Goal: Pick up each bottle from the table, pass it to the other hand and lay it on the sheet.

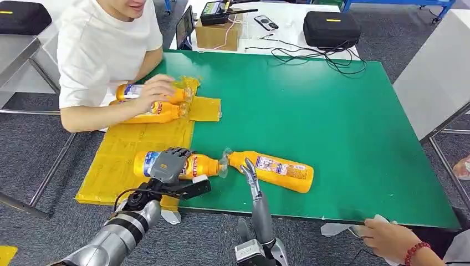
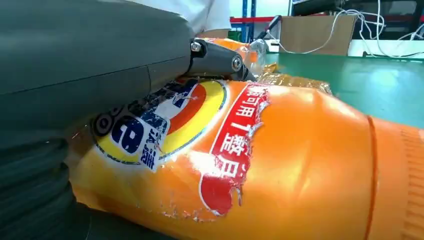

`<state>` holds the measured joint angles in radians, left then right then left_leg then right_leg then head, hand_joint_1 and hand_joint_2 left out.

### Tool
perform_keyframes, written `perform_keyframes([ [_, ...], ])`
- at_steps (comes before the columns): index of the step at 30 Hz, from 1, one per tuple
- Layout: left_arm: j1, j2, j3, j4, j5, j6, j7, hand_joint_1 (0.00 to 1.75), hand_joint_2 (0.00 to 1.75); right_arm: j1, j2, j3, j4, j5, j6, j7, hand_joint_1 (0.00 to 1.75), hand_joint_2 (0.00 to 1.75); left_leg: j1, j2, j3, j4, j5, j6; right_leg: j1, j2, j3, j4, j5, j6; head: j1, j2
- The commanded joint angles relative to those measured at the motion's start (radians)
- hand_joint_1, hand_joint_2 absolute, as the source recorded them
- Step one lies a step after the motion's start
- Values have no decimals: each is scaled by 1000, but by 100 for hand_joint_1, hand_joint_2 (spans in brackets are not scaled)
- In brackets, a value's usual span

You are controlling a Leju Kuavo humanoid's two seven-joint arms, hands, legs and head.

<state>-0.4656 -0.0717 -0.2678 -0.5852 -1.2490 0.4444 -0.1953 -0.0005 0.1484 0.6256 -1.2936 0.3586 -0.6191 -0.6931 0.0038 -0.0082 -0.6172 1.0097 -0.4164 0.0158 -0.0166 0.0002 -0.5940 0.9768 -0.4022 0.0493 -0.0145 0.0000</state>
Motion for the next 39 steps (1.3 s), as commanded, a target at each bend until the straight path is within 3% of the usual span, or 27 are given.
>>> perform_keyframes([
  [1, -34, 23, -39, 154, -9, -58, 14, 44, 175, -23, -14, -29, 39, 3, 2, -5, 0, 0, 0, 2, 4, -1, -1, 0, 0, 2, 3, -1, 0, -1, 0, 0],
  [2, -34, 22, -40, 154, -11, -57, 13, 9, 175, -23, -14, -32, 39, 4, 2, -5, 0, 0, 0, 3, 4, -1, -1, -1, 0, 2, 3, -1, 0, -2, 0, 0],
  [3, -37, 15, -32, 154, 0, -82, 6, 0, 0, -22, -14, -43, 37, 6, 7, -5, 0, 0, 0, 2, 4, -1, 0, -1, 0, 1, 4, -1, 0, -2, 0, 0],
  [15, -15, 65, -40, 53, 85, -303, -142, 0, 0, -2, -36, -88, 1, 11, -5, -5, 0, 0, -1, -3, 7, -1, 1, 0, -1, 0, 8, -1, -1, -1, 0, 0],
  [23, 142, 139, -63, -352, 367, -448, -253, 0, 0, -6, -54, -84, 8, 7, -33, -5, 0, 0, 0, -2, 8, -1, 0, -1, 0, 1, 8, -1, -1, -4, 0, 0],
  [26, 208, 95, -17, -533, 499, -406, -282, 0, 0, -3, -57, -83, 10, 11, -40, -5, 0, 0, 0, -2, 8, -1, 0, -1, 0, 1, 8, -1, -1, -2, 0, 0],
  [28, 252, 21, 20, -678, 567, -276, -318, 0, 0, 5, -51, -86, 7, 32, -40, -5, 0, 0, 0, -4, 4, 0, 1, 0, 0, -2, 6, 0, -1, -1, 0, 0],
  [29, 258, 17, 4, -721, 563, -278, -289, 0, 175, 11, -45, -92, 3, 42, -36, -5, 0, 0, 0, -4, 3, 1, 0, 0, 0, -2, 5, 0, -2, -2, 0, 0],
  [30, 268, -21, 27, -772, 608, -192, -314, 0, 175, 15, -39, -99, 4, 70, -37, -5, 0, 0, 0, -6, 0, 1, 0, 0, 0, -4, 2, 0, -2, -1, 0, 0],
  [37, 268, -12, 20, -783, 614, -191, -301, 0, 175, 15, -32, -108, 5, 80, -30, -5, 0, 0, 0, -4, -4, 1, 0, -1, 0, -2, -2, 0, -2, -1, 0, 0],
  [38, 268, -12, 20, -783, 614, -191, -301, 0, 175, 15, -32, -108, 5, 80, -30, -5, 0, 0, 0, -2, 1, 1, -4, -2, 1, 0, 2, 1, -4, -4, 0, 0],
  [39, 272, -40, 51, -791, 671, -145, -352, 0, 175, 14, -33, -108, 6, 100, -37, -5, 0, 0, 0, -3, -3, 0, -1, -1, 0, -1, -2, 0, -2, -2, 0, 0],
])
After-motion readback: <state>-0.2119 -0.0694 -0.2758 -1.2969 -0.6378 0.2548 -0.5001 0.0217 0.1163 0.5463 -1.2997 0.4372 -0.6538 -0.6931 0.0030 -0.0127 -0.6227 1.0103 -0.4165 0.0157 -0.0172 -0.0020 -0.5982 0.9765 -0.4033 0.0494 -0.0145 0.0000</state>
